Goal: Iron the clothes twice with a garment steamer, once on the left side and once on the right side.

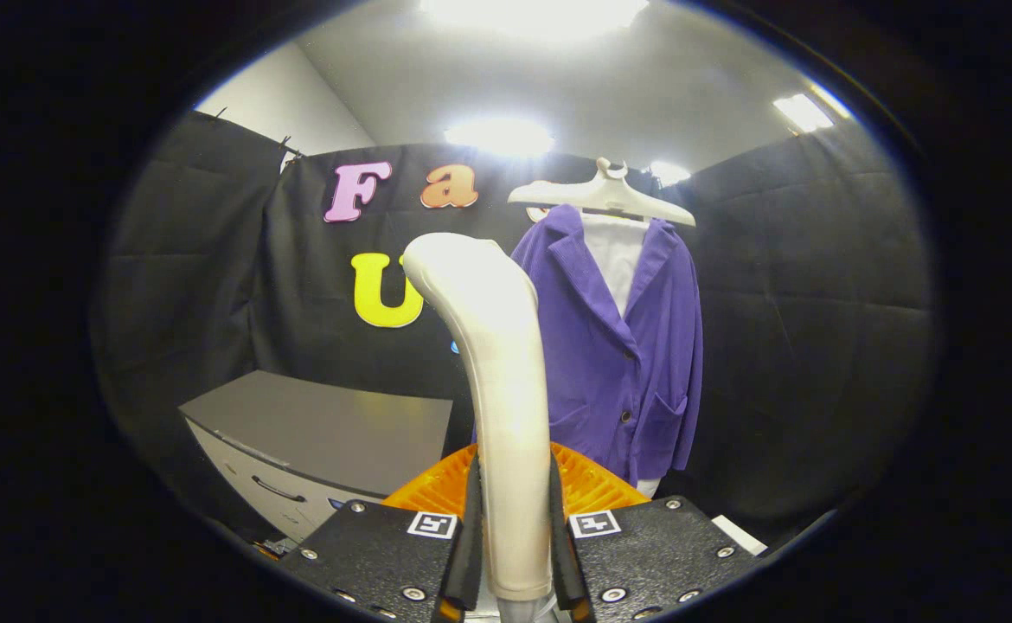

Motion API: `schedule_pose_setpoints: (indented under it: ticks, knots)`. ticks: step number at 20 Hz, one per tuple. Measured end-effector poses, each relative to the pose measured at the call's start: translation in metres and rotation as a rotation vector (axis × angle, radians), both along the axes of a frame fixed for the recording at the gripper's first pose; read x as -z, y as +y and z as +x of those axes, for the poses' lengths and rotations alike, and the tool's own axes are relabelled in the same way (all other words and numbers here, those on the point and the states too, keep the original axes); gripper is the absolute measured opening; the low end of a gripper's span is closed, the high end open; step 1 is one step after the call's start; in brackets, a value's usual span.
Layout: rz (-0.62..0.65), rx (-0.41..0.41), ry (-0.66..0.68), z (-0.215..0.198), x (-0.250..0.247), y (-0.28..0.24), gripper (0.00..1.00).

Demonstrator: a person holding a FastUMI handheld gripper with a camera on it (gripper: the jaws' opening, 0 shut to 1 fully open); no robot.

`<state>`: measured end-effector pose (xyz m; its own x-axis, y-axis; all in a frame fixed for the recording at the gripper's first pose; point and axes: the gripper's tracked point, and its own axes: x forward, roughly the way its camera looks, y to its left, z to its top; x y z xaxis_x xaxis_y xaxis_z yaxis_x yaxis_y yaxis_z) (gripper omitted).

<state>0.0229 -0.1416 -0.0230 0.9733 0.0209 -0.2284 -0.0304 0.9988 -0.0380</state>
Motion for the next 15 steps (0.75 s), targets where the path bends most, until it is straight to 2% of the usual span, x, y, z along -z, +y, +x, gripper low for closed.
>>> schedule_pose_setpoints:
  ticks: [9, 15]
  knots:
    - [-0.01, 0.033, -0.084, -0.015, -0.033, 0.031, 0.33]
    - [0.04, 0.012, -0.076, -0.024, -0.018, 0.051, 0.34]
